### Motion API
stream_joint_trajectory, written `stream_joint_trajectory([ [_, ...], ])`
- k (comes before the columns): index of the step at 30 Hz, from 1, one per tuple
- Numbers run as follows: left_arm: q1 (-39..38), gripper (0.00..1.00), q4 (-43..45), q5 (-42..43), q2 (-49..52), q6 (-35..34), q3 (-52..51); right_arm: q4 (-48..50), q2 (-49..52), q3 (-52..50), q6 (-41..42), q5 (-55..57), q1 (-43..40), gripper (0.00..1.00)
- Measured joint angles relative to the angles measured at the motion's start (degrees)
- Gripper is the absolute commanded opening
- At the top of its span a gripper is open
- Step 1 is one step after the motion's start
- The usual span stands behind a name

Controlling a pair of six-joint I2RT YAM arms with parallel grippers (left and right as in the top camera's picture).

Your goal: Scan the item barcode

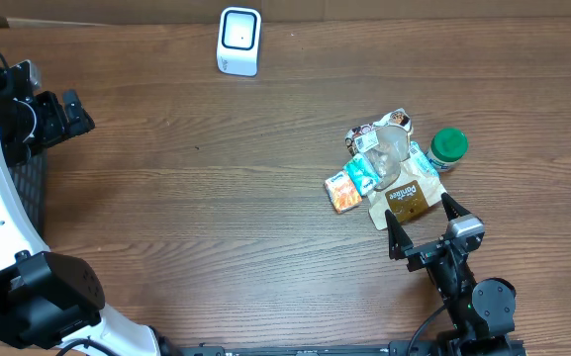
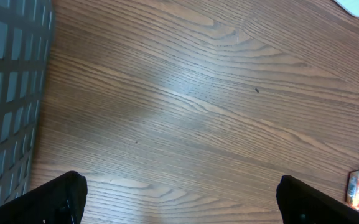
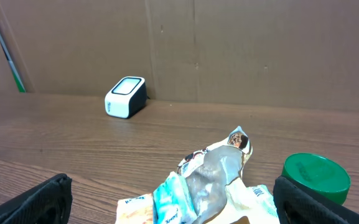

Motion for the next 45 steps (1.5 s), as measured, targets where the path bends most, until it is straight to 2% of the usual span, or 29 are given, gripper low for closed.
stream_joint_trajectory([
  [15,0.00,1.00,-1.03,0.11,0.00,-0.31,0.00,-0.04,0.00,0.00,0.02,-0.02,0.00,1.00],
  [22,-0.79,1.00,-0.37,3.89,-0.59,-2.08,-0.24,0.00,0.00,0.00,0.00,-0.02,0.00,1.00],
  [25,-3.02,1.00,1.53,4.09,-4.46,-1.70,-0.50,-0.02,0.00,0.00,0.00,-0.02,0.00,1.00],
  [33,-8.66,1.00,2.86,3.26,-29.18,2.78,-1.99,-0.02,0.00,0.00,-0.02,-0.02,0.00,1.00],
  [38,-8.66,1.00,11.13,4.13,-41.90,5.16,-15.54,-0.02,0.00,0.00,0.00,-0.02,0.00,1.00],
  [40,-8.63,1.00,19.45,5.86,-49.37,5.77,-29.99,0.00,-0.02,0.00,0.00,-0.02,0.00,1.00],
  [45,-8.63,1.00,33.42,8.11,-64.26,4.72,-49.42,-0.04,-0.11,0.00,0.00,0.00,0.00,1.00],
])
